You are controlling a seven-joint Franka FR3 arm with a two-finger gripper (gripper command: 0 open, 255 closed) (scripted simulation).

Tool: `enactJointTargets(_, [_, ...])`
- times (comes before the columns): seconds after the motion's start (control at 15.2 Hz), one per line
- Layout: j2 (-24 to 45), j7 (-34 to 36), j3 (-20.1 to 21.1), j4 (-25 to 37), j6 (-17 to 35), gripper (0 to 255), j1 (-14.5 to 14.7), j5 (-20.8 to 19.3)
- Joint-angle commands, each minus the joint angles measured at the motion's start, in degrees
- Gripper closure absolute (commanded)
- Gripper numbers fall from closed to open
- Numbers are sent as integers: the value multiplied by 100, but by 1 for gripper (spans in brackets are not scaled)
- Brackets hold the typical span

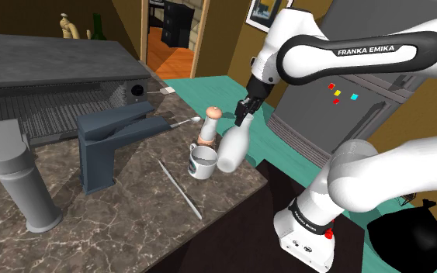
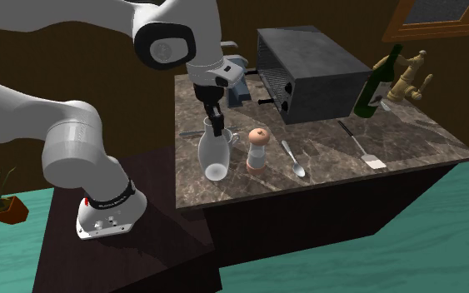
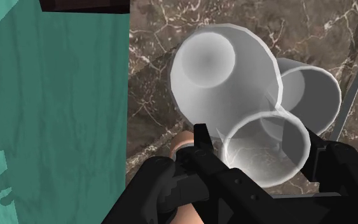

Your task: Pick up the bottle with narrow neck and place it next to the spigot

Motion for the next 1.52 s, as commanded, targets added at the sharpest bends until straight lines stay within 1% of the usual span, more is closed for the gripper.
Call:
enactJointTargets(0.0, [2, 0, 0, -3, -2, 255, 0, 1])
enactJointTargets(0.07, [-1, -1, -1, -7, 0, 255, -1, 0])
enactJointTargets(0.73, [-202, -3, 19, 648, -856, 255, 7, 18])
enactJointTargets(1.45, [-233, -7, 38, 1477, -1716, 255, 15, 36])
